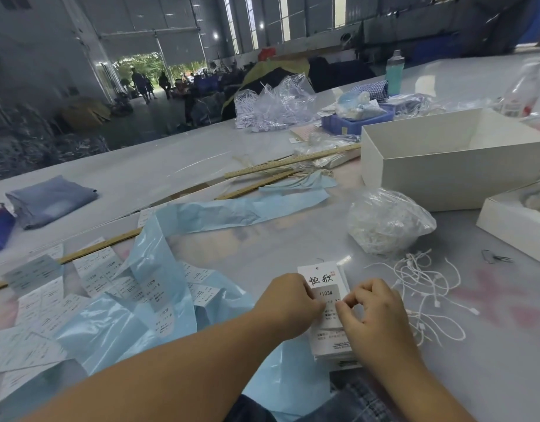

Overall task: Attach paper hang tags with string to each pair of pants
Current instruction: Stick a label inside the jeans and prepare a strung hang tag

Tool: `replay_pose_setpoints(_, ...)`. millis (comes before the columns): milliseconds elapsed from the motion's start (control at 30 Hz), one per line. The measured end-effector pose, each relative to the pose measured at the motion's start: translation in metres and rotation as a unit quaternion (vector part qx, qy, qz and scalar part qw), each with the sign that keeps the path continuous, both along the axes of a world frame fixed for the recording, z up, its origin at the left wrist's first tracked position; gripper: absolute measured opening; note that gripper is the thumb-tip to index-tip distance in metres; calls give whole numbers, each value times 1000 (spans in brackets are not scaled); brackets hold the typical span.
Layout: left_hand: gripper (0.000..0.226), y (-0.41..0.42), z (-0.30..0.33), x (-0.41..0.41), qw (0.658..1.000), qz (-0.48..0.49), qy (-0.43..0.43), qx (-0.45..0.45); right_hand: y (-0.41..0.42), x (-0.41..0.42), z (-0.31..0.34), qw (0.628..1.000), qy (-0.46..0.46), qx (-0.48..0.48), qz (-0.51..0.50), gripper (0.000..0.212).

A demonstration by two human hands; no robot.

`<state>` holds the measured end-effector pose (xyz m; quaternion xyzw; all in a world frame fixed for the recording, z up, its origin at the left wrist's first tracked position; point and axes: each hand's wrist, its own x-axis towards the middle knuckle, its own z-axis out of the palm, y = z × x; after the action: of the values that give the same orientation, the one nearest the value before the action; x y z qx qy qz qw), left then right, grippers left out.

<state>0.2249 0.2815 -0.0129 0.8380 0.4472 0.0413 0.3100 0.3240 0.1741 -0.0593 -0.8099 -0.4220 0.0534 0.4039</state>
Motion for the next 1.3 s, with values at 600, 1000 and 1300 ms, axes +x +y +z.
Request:
replay_pose_setpoints(600, 26, -12, 4, -3, 985, -97, 86, 116, -5, -4, -5, 988, -90, -120, 46, 43)
replay_pose_setpoints(1000, 69, -24, 3, -3, 897, -240, 228, 294, -36, 24, 17, 981, -102, -163, -39, 29)
replay_pose_setpoints(1300, 65, -28, 11, -3, 870, -308, 230, 307, -36, 31, 5, 975, -85, -201, -48, 30)
